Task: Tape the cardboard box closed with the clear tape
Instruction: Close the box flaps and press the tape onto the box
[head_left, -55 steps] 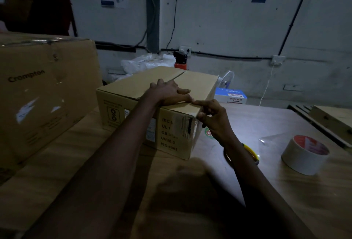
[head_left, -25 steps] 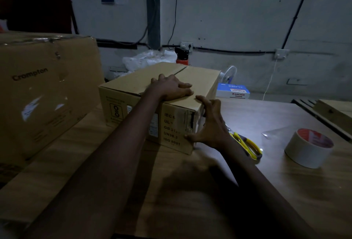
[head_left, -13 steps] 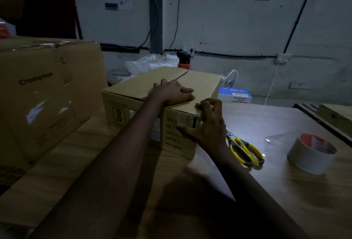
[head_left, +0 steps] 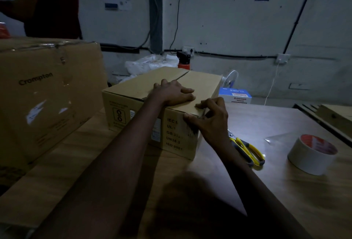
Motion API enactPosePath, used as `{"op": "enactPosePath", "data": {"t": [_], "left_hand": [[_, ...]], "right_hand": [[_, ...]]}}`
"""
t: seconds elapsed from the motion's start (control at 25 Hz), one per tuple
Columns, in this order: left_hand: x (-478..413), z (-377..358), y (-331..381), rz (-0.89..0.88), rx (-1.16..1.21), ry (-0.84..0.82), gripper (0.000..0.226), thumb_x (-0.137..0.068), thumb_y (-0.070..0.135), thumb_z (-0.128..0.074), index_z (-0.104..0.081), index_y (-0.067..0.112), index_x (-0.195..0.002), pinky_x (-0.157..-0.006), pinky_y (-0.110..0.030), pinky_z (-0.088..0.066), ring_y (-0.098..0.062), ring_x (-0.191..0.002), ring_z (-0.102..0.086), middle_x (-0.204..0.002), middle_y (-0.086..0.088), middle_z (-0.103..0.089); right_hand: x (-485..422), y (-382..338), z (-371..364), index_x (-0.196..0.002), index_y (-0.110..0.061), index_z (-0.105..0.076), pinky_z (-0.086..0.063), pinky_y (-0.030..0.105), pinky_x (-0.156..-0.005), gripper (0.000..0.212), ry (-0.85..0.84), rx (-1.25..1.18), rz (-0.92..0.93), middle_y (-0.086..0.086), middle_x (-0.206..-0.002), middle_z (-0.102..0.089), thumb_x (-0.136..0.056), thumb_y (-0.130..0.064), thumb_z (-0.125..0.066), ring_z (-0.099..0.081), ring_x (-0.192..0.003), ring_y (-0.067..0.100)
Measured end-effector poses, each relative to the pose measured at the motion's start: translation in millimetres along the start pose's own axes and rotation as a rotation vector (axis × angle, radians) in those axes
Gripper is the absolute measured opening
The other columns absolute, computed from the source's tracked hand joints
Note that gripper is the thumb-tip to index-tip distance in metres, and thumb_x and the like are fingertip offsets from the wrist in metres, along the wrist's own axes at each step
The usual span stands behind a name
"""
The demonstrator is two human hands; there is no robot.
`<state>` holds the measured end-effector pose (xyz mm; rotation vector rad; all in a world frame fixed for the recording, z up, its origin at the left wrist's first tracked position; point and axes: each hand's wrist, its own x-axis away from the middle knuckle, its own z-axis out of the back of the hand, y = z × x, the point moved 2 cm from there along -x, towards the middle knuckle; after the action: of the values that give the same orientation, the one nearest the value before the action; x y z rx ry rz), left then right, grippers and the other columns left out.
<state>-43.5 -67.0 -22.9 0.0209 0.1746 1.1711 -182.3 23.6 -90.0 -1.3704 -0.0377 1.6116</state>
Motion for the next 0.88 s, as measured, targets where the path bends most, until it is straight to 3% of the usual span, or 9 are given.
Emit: {"op": "enactPosePath", "data": {"t": [0.08, 0.16, 0.28, 0.36, 0.52, 0.64, 0.76, 0.88], "left_hand": [[0, 0, 0, 0.003, -0.006, -0.004, 0.052, -0.087, 0.070, -0.039, -0.039, 0.055, -0.138, -0.103, -0.051, -0.022, -0.037, -0.135, -0.025, -0.155, -0.003, -0.029], [0, 0, 0, -0.004, -0.003, -0.011, 0.053, -0.088, 0.070, -0.039, -0.038, 0.054, -0.138, -0.103, -0.052, -0.022, -0.037, -0.135, -0.024, -0.155, -0.004, -0.029], [0, 0, -1, 0.000, -0.007, -0.013, 0.053, -0.087, 0.071, -0.038, -0.038, 0.055, -0.138, -0.102, -0.051, -0.023, -0.037, -0.135, -0.025, -0.155, -0.004, -0.029], [1, 1, 0, 0.005, -0.012, -0.014, 0.053, -0.087, 0.071, -0.038, -0.038, 0.055, -0.137, -0.102, -0.050, -0.023, -0.037, -0.135, -0.026, -0.154, -0.004, -0.030], [2, 2, 3, 0.005, -0.019, -0.012, 0.051, -0.089, 0.069, -0.037, -0.038, 0.054, -0.138, -0.103, -0.050, -0.022, -0.036, -0.135, -0.026, -0.154, -0.004, -0.031], [3, 3, 2, 0.006, -0.019, -0.010, 0.051, -0.089, 0.068, -0.037, -0.038, 0.054, -0.138, -0.104, -0.050, -0.022, -0.036, -0.135, -0.026, -0.154, -0.004, -0.031], [3, 2, 2, 0.001, -0.023, -0.009, 0.051, -0.089, 0.069, -0.036, -0.038, 0.054, -0.138, -0.103, -0.050, -0.022, -0.036, -0.135, -0.025, -0.154, -0.005, -0.030], [2, 2, 3, 0.004, -0.014, -0.008, 0.052, -0.088, 0.069, -0.038, -0.039, 0.054, -0.138, -0.104, -0.051, -0.021, -0.037, -0.136, -0.024, -0.154, -0.005, -0.030]], "right_hand": [[-6, 4, 5, -0.086, -0.035, -0.060, -0.054, 0.034, -0.066, 0.038, -0.089, -0.140, -0.033, -0.011, -0.099, -0.047, -0.058, -0.055, -0.077, -0.052, -0.092, 0.014], [-8, 5, 12, -0.089, -0.039, -0.061, -0.055, 0.033, -0.064, 0.037, -0.186, -0.249, -0.071, -0.019, -0.102, -0.049, -0.060, -0.038, -0.085, -0.057, -0.091, 0.016], [-8, 6, 18, -0.093, -0.027, -0.068, -0.054, 0.024, -0.056, 0.035, -0.286, -0.367, -0.122, -0.010, -0.110, -0.051, -0.069, -0.004, -0.080, -0.061, -0.078, 0.009], [-10, 8, 19, -0.097, -0.024, -0.069, -0.053, 0.023, -0.053, 0.038, -0.300, -0.416, -0.121, 0.000, -0.114, -0.051, -0.074, 0.006, -0.073, -0.062, -0.077, 0.005], [-10, 19, 19, -0.109, -0.017, -0.068, -0.054, 0.025, -0.056, 0.025, -0.333, -0.479, -0.040, 0.006, -0.128, -0.051, -0.086, -0.007, -0.062, -0.061, -0.102, 0.014], [-10, 27, 18, -0.119, -0.015, -0.063, -0.056, 0.027, -0.054, 0.034, -0.352, -0.436, 0.001, 0.007, -0.142, -0.043, -0.086, -0.019, -0.064, -0.057, -0.114, 0.012], [-11, 38, 18, -0.130, -0.029, -0.053, -0.057, 0.032, -0.055, 0.057, -0.378, -0.283, 0.004, 0.002, -0.155, -0.027, -0.077, -0.026, -0.073, -0.056, -0.111, 0.006], [-9, 50, 17, -0.146, -0.025, -0.035, -0.055, 0.021, -0.073, 0.091, -0.401, -0.163, 0.061, 0.002, -0.161, -0.015, -0.067, -0.041, -0.077, -0.029, -0.142, 0.014]]}}
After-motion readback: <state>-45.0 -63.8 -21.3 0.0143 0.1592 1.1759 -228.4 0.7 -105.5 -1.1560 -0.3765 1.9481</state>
